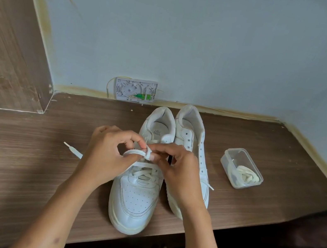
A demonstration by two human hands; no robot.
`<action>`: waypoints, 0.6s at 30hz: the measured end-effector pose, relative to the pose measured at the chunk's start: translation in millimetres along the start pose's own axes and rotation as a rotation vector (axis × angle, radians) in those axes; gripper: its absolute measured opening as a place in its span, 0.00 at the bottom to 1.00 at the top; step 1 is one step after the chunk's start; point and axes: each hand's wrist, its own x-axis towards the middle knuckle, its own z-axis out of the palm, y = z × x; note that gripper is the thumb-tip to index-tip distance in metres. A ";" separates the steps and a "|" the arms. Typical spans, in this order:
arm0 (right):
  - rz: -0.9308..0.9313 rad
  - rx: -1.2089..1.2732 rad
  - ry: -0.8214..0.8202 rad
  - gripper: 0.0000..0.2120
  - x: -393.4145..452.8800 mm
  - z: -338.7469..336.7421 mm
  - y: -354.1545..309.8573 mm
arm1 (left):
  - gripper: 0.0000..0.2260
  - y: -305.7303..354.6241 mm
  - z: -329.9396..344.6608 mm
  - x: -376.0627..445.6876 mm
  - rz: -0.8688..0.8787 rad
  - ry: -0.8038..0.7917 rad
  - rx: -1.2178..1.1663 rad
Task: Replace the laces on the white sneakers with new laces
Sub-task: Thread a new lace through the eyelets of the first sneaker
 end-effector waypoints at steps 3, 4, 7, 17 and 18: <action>-0.068 -0.097 0.062 0.06 0.2 0.4 1.4 | 0.08 0.3 -3.0 0.5 0.008 -0.018 -0.049; -0.107 -0.130 0.083 0.05 0.2 0.1 1.8 | 0.08 1.0 -3.9 0.3 0.003 -0.028 -0.075; -0.205 -0.178 0.151 0.04 0.0 -4.7 -0.6 | 0.10 2.2 -5.7 -0.9 -0.010 -0.073 -0.159; -0.189 -0.227 0.248 0.14 -3.5 -14.8 -7.1 | 0.07 2.2 -12.2 1.5 -0.076 -0.024 -0.362; -0.192 -0.283 0.256 0.15 -3.2 -16.3 -4.5 | 0.07 3.2 -13.4 1.5 -0.072 -0.015 -0.387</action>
